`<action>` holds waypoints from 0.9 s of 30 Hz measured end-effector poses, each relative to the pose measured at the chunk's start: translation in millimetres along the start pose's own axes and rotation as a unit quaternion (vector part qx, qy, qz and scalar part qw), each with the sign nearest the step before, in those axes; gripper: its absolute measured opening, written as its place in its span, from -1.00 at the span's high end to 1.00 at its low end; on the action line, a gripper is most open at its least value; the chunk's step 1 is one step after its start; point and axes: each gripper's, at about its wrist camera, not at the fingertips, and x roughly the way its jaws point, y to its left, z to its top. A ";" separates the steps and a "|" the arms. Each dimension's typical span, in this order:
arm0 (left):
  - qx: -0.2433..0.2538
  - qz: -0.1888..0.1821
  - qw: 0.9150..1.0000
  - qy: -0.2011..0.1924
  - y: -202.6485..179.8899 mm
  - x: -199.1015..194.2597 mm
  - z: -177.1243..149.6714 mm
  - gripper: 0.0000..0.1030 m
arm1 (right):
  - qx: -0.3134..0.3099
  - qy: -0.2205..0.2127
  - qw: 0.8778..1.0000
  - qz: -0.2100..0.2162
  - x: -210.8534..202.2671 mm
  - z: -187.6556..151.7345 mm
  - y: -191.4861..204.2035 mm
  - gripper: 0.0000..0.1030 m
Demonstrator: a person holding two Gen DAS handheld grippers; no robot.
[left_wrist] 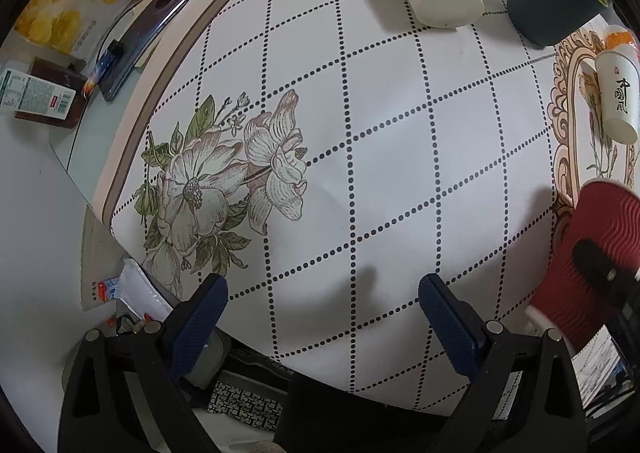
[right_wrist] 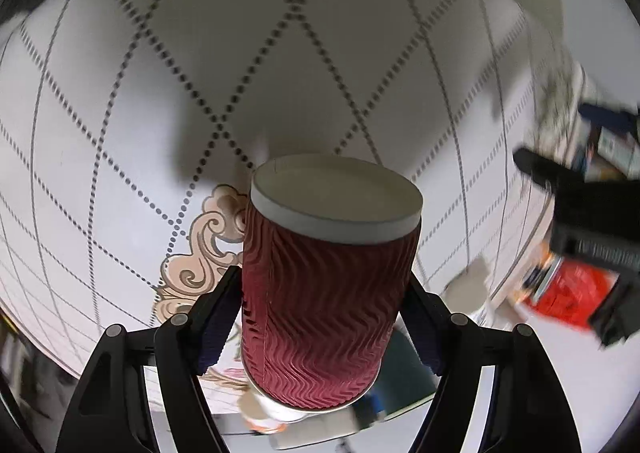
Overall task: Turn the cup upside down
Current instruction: 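Rotate the right gripper to turn the red cup upside down, then lower the inverted red cup onto the tablecloth with the right gripper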
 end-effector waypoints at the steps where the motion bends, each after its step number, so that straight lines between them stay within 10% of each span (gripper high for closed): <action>1: 0.001 0.001 1.000 -0.002 -1.1 -2.0 1.0 -0.91 | 0.018 0.003 1.000 0.008 0.4 -0.2 -5.0 -0.50; 8: 0.012 0.006 1.000 -0.015 -9.2 -16.7 8.6 -0.90 | 0.200 0.030 0.973 0.112 7.5 -21.4 -37.9 -0.50; 15: 0.036 0.009 0.999 -0.028 -25.9 -29.9 10.7 -0.90 | 0.381 0.049 0.897 0.218 20.4 -61.7 -64.8 -0.50; 19: 0.052 0.010 0.998 -0.034 -44.6 -38.2 10.4 -0.90 | 0.477 0.059 0.826 0.294 33.6 -79.9 -68.7 -0.50; 27: 0.077 0.008 0.996 -0.044 -69.5 -50.2 4.5 -0.90 | 0.638 0.079 0.646 0.412 64.7 -125.0 -50.3 -0.50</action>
